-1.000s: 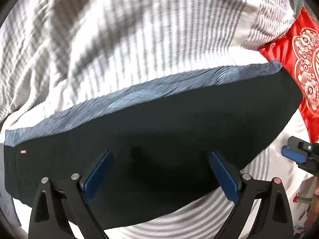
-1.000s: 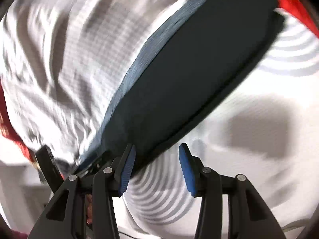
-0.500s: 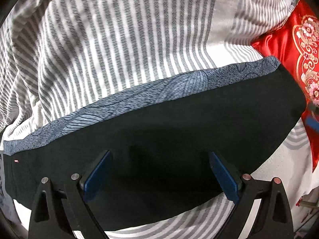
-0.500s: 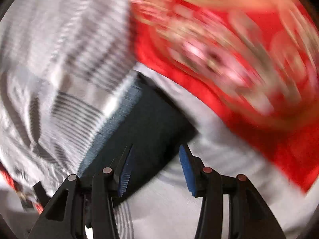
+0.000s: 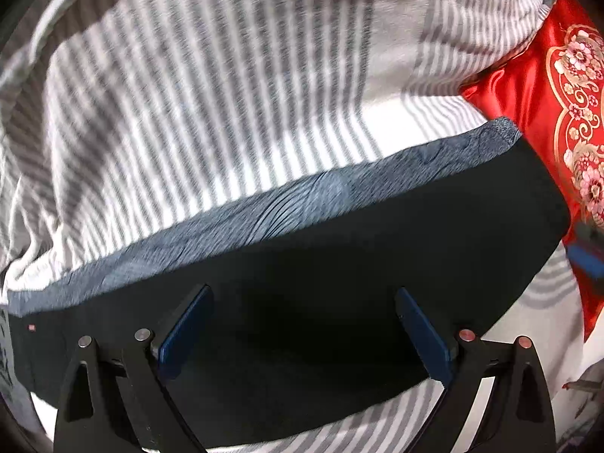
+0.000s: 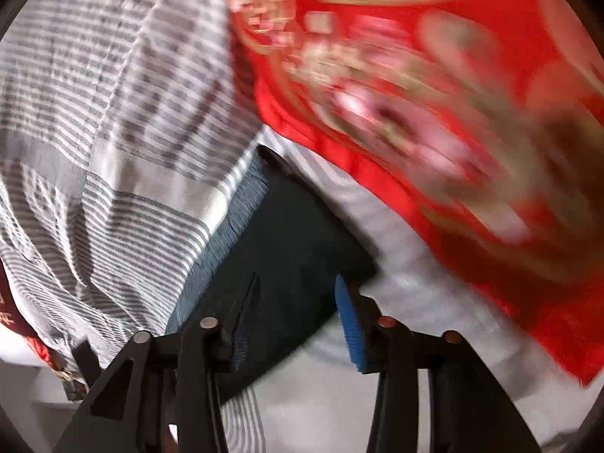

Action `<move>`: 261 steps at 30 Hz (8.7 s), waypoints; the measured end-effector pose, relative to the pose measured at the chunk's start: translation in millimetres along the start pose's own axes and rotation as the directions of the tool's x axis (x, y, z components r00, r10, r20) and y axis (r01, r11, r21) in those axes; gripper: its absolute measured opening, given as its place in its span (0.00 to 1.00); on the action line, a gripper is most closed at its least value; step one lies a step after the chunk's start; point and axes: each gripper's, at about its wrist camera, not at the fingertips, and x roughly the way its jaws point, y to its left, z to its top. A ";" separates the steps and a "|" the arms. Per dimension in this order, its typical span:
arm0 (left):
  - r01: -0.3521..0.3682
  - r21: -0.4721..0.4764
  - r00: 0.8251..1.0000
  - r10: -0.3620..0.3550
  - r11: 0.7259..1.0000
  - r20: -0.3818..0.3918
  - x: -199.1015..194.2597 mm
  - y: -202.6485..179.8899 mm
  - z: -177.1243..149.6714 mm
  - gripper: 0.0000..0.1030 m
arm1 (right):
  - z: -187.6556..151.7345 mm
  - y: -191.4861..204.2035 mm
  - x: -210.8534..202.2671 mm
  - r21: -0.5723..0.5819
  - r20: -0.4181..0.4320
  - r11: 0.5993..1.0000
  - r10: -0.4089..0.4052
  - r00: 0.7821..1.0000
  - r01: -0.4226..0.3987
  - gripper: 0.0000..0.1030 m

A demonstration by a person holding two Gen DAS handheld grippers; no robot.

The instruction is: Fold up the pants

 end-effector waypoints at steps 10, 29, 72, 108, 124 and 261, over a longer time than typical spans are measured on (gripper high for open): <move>-0.044 -0.054 0.999 0.044 0.998 -0.007 21.8 -41.7 34.0 0.95 | -3.4 -25.5 20.1 0.054 0.013 0.997 0.049 0.999 -0.050 0.47; -0.302 -0.170 0.952 0.305 0.938 -0.010 33.5 -26.1 51.8 0.95 | 11.1 -2.9 46.3 0.038 0.021 0.995 0.092 0.996 -0.092 0.49; 0.233 -0.316 0.972 -0.222 0.920 0.070 33.3 111.7 45.6 0.96 | -87.2 202.4 1.8 -0.349 -0.080 0.901 0.244 0.966 -0.257 0.16; 0.046 -0.464 0.994 0.004 0.884 0.107 -41.8 399.8 -114.6 0.96 | -331.5 331.9 163.4 -0.851 -0.137 0.525 -0.249 0.959 0.015 0.68; 0.234 -0.211 0.971 -0.219 0.949 0.092 -46.0 264.6 -79.0 0.78 | -194.4 261.8 113.2 -0.631 -0.083 0.750 -0.317 0.945 0.196 0.46; 0.255 -0.852 0.967 -0.094 0.458 0.239 -6.1 543.9 -266.6 0.66 | -436.2 506.0 343.8 -0.869 -0.405 0.460 -0.452 0.795 -0.181 0.88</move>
